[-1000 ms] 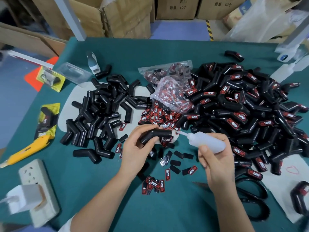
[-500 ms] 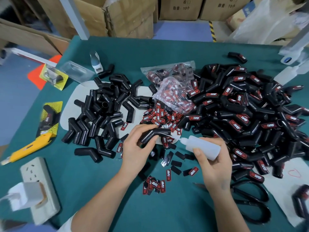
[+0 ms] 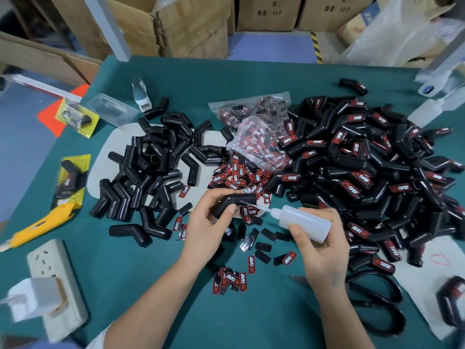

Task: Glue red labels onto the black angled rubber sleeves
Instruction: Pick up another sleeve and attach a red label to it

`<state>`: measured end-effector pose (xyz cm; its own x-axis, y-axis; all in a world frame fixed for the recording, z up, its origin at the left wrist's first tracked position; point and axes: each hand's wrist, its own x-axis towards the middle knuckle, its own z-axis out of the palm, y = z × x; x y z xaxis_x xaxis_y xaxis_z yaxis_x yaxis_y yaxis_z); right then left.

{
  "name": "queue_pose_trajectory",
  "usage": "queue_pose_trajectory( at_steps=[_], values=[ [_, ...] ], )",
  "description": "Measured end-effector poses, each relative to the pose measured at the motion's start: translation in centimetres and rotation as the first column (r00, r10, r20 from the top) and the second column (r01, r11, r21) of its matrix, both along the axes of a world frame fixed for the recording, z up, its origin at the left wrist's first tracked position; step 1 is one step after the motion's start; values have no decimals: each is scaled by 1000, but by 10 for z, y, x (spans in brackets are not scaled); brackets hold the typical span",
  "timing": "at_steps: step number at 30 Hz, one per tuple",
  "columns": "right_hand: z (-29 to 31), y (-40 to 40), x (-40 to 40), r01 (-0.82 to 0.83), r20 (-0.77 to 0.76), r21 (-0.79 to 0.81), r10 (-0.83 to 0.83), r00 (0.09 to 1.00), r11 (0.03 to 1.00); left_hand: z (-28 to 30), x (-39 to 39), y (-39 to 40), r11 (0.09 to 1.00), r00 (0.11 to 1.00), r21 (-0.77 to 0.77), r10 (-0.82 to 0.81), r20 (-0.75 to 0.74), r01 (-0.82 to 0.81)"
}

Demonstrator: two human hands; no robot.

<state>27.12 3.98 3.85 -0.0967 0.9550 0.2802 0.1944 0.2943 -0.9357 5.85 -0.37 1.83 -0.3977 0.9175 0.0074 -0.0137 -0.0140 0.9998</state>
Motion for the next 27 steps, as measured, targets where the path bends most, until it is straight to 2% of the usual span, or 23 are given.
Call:
queue_pose_trajectory(
  at_steps=[5,9,12,16,27],
  values=[
    [-4,0,-1,2,30,30,-3,1000,1000,-1,3,2,998,971,-53,26,236,-14],
    [-6,0,-1,40,15,24,-40,999,999,0,7,5,1000,886,-22,12,463,-2],
    [-7,-1,-1,68,-5,7,-68,998,998,1,6,4,999,822,5,-31,569,34],
    [-8,-1,-2,81,2,36,-81,997,996,-2,2,3,994,781,21,-96,617,106],
    [-4,-2,-4,58,48,142,-65,997,988,-5,1,4,975,763,42,-198,615,218]
  ],
)
